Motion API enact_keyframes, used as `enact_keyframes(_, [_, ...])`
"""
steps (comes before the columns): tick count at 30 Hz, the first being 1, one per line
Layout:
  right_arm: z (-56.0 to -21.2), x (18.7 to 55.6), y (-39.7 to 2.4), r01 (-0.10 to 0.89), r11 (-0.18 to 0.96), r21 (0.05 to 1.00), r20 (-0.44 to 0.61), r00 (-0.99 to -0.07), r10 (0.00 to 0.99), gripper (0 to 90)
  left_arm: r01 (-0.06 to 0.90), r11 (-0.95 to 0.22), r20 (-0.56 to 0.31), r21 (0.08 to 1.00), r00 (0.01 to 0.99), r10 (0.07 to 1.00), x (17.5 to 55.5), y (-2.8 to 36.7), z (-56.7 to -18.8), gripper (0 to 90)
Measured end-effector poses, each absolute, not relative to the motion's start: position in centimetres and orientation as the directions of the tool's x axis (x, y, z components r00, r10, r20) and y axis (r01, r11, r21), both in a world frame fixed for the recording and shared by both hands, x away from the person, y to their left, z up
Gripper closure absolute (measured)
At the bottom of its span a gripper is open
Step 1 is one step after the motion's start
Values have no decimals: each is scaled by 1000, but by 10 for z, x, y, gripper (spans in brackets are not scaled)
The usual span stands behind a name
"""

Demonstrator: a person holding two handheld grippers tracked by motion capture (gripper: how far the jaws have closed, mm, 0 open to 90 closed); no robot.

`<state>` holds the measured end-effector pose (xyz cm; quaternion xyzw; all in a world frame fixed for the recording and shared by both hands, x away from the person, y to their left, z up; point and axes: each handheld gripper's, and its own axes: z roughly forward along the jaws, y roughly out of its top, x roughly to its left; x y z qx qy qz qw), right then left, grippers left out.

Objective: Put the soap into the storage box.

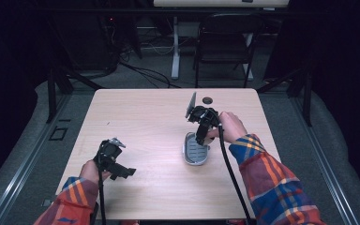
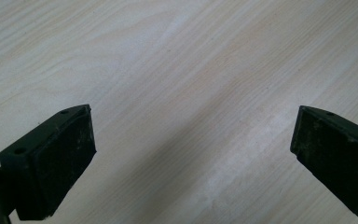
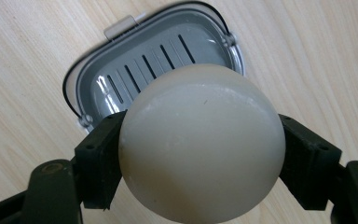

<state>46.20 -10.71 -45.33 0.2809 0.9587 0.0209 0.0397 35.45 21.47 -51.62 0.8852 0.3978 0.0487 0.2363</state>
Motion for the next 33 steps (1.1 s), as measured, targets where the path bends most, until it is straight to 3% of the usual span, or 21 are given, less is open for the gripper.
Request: enact_keyframes(33, [-499,461,-79,496,868,7,-31,-868,496,246,682,-571,-104,457,679,727,354,215,-516,0])
